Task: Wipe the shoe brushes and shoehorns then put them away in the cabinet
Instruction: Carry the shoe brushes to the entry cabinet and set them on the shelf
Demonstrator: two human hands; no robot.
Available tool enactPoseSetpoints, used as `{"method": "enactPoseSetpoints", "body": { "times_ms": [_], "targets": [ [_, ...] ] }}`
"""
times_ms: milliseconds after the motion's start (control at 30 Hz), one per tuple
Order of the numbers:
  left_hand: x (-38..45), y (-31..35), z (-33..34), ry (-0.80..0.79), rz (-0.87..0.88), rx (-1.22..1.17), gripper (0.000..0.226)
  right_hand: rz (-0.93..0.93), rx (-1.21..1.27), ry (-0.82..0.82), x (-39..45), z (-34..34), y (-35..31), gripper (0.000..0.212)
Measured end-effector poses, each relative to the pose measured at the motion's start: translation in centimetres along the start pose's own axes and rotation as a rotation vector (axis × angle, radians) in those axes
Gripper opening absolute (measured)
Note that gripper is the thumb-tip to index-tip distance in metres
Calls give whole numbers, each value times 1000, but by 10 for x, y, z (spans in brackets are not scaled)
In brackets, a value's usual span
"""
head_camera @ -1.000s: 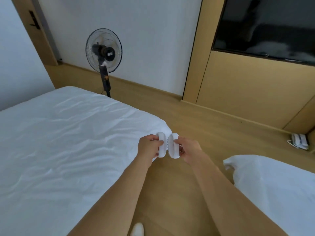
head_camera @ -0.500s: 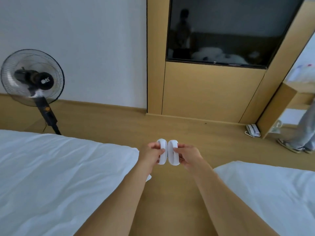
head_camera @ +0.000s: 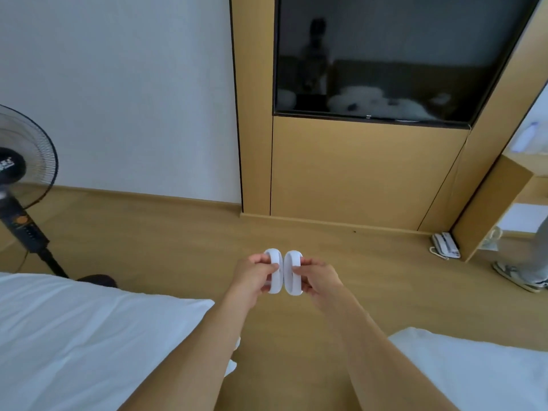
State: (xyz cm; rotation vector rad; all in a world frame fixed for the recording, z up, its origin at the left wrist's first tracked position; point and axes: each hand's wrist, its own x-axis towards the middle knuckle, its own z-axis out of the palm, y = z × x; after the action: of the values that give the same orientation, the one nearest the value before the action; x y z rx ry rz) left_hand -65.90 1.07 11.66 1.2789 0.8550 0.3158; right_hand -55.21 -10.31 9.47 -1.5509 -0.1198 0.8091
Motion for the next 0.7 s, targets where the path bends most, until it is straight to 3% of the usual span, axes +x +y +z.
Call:
{"method": "enactPoseSetpoints", "body": {
  "times_ms": [133,333,700],
  "targets": [
    [58,36,46,41,-11,-11,24,-16,-39,-32,63,-30,-47,17],
    [126,70,88,95,24,5,13,-21,-141,-57,143,-49,-91,22],
    [279,110,85,200,10,60,16,16,-204,-98,291,-16,-138,27]
  ]
}}
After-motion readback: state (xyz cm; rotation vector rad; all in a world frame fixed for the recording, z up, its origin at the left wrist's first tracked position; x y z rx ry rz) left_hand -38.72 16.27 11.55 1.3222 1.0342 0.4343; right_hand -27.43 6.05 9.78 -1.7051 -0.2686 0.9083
